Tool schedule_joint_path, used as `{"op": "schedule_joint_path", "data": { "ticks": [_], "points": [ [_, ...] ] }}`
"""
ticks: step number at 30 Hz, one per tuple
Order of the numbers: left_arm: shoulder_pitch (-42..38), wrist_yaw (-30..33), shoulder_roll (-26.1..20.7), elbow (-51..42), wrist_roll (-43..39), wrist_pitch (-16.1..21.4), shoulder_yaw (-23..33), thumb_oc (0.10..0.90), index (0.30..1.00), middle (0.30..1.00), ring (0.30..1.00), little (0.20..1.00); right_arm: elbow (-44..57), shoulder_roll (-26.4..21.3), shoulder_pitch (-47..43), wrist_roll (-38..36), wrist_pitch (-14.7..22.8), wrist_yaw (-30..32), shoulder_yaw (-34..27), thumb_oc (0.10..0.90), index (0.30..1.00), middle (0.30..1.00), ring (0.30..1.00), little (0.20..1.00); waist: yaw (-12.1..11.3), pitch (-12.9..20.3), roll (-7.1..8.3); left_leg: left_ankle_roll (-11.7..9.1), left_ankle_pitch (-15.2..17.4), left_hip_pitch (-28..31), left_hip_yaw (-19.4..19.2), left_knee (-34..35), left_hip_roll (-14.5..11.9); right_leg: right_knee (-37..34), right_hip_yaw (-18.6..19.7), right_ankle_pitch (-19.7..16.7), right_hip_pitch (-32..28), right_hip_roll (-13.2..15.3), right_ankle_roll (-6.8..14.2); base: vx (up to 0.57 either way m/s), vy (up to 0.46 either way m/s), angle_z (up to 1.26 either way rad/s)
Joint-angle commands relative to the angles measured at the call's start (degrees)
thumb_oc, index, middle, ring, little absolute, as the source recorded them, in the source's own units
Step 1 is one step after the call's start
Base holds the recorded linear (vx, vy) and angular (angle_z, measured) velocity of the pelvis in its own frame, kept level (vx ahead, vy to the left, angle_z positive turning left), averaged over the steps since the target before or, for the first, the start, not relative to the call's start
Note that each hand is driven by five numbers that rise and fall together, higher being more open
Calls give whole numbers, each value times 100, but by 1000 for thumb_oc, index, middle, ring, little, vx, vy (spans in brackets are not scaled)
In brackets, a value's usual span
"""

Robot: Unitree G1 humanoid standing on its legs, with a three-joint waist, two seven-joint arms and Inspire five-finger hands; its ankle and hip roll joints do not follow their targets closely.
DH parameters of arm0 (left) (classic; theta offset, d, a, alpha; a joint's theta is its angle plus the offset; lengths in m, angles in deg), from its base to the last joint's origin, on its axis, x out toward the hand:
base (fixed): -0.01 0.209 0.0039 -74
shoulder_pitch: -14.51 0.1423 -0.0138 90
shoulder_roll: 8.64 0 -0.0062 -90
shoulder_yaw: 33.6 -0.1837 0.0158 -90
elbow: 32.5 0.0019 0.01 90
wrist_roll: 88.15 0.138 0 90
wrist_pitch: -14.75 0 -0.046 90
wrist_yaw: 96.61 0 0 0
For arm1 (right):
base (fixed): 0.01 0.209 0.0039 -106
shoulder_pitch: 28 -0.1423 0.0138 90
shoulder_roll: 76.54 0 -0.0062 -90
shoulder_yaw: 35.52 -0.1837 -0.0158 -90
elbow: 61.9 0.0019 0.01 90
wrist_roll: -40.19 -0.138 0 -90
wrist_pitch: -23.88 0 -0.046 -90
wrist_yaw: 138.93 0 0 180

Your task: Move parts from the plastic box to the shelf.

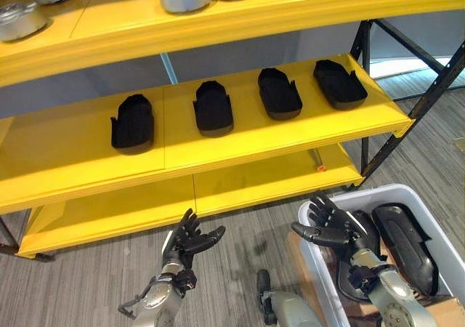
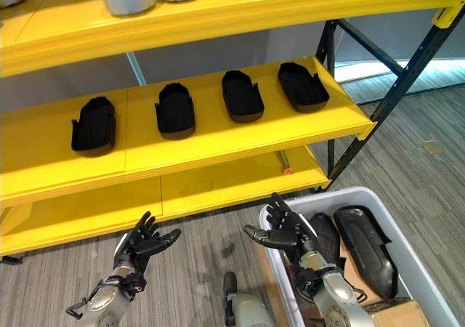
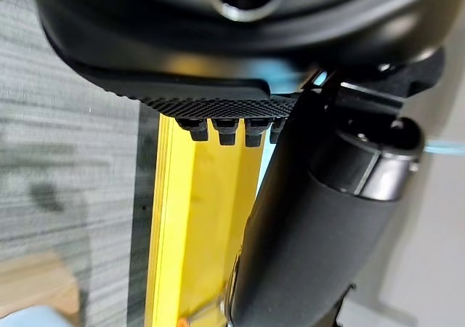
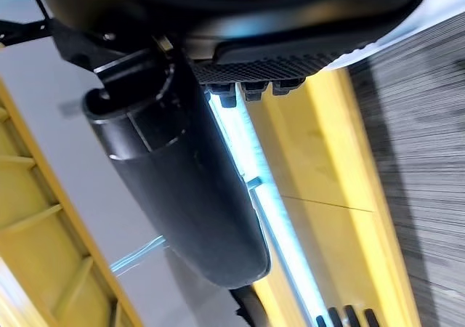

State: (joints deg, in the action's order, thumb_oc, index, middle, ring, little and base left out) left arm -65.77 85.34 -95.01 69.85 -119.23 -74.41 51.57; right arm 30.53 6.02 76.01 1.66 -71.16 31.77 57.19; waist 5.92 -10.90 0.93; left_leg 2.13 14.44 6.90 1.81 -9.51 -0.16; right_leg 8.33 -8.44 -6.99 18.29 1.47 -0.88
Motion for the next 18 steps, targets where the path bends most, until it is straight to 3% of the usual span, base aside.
{"op": "schedule_joint_path", "data": {
  "ticks": [1,4,7,8,9,12,15,16,18],
  "points": [
    [217,-61,-543,-775,164,530,418,900,1000,1000,1000,1000,542,79,-456,-313,549,-154,-89,900,1000,1000,1000,1000,-206,-50,158,-59,-82,-121,126,231,205,-692,372,-632,-376,987,844,-350,270,2],
    [93,-110,-699,-780,292,551,354,900,1000,1000,1000,1000,605,139,-372,-91,532,-195,-167,900,1000,1000,1000,1000,-186,-352,331,61,-8,-466,36,-45,525,-948,356,-891,-282,1301,999,-358,293,10],
    [101,-128,-739,-782,345,541,373,900,1000,1000,1000,1000,589,181,-359,-86,520,-190,-169,900,1000,1000,1000,1000,-178,-426,351,100,-21,-503,-19,-86,543,-883,305,-948,-231,1325,1012,-219,174,-5],
    [17,-98,-849,-778,394,556,379,900,1000,1000,1000,1000,563,223,-382,-77,536,-207,-121,900,1000,1000,1000,1000,-190,-583,285,151,-249,-685,-152,-99,457,-189,120,-513,-129,1195,943,-327,222,-48],
    [21,-99,-854,-775,401,551,386,900,1000,1000,1000,1000,572,224,-361,-56,531,-221,-110,900,1000,1000,1000,1000,-208,-596,247,179,-327,-726,-205,-74,408,177,52,-343,-162,1120,898,-423,300,-52],
    [18,-89,-874,-810,391,508,371,900,1000,1000,1000,1000,581,272,-266,-40,494,-249,-131,900,1000,1000,1000,1000,-205,-432,149,295,-760,-869,-356,271,190,1455,88,315,-313,717,697,-242,179,-54],
    [176,-73,-903,-877,365,454,397,900,1000,1000,1000,1000,552,309,-219,-41,510,-227,-157,900,1000,1000,1000,1000,-331,-180,148,330,-940,-949,-568,538,68,1790,-68,844,-860,555,576,-124,62,-43],
    [177,-72,-904,-879,365,453,397,900,1000,1000,1000,1000,553,310,-219,-41,510,-227,-157,900,1000,1000,1000,1000,-334,-168,145,328,-953,-960,-571,547,64,1777,-67,829,-849,549,572,-115,2,-45],
    [357,-59,-888,-949,293,427,474,900,1000,1000,1000,1000,518,315,-264,-15,506,-229,-70,900,1000,1000,1000,1000,-529,54,251,345,-1037,-1097,-877,605,17,1617,-196,825,-1452,625,606,-125,-20,-111]
  ]
}}
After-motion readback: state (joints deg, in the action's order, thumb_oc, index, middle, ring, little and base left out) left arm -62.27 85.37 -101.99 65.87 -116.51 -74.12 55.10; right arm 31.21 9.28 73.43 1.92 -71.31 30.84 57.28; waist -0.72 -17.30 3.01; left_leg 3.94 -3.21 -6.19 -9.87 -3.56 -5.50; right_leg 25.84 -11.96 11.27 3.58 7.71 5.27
